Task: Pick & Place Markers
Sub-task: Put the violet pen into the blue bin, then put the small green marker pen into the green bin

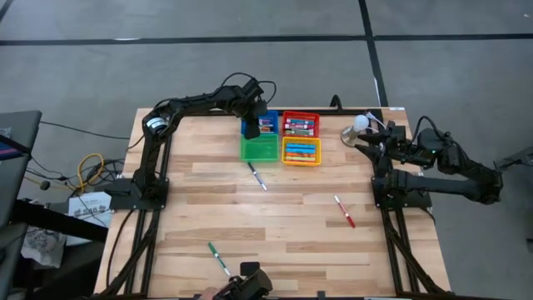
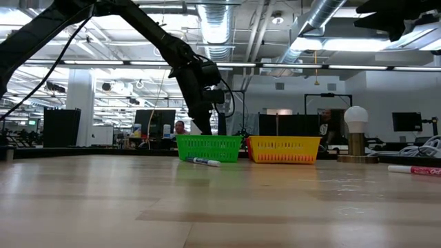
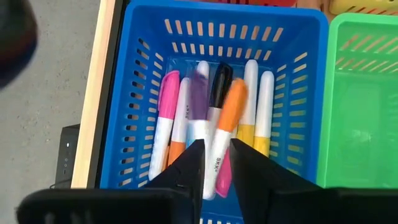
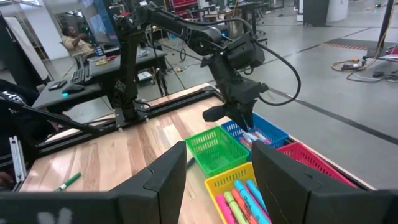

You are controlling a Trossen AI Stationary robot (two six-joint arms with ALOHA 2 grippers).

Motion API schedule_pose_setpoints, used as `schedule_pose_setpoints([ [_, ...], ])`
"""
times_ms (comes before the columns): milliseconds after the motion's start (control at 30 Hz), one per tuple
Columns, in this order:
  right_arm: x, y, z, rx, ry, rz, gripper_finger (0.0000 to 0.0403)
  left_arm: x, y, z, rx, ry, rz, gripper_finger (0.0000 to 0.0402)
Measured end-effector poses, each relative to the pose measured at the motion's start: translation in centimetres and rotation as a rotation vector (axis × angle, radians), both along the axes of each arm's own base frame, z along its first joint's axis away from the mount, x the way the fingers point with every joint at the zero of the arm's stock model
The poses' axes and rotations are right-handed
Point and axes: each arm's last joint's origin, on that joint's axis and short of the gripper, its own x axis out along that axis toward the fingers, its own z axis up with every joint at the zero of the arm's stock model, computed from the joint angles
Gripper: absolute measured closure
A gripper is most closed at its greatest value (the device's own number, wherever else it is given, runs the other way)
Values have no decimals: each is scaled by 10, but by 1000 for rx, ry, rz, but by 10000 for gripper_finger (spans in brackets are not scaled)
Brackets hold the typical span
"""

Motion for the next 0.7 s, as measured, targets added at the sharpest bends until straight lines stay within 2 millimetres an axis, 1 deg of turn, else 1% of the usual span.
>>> schedule_pose_setpoints([
  [167, 0, 0, 0, 0, 0, 0, 233, 0, 0, 0, 10, 7, 6, 319],
  [267, 0, 0, 0, 0, 0, 0, 233, 0, 0, 1, 37, 25, 45, 310],
  [333, 0, 0, 0, 0, 0, 0, 233, -2, -3, 11, 52, 20, 92, 306],
  [433, 0, 0, 0, -1, 1, 0, 233, -3, -11, 36, 59, -48, 177, 305],
  [533, 0, 0, 0, -1, 1, 0, 233, -6, -26, 67, 52, -135, 228, 305],
  [700, 0, 0, 0, -1, 1, 0, 233, -16, -63, 128, 32, -320, 286, 305],
])
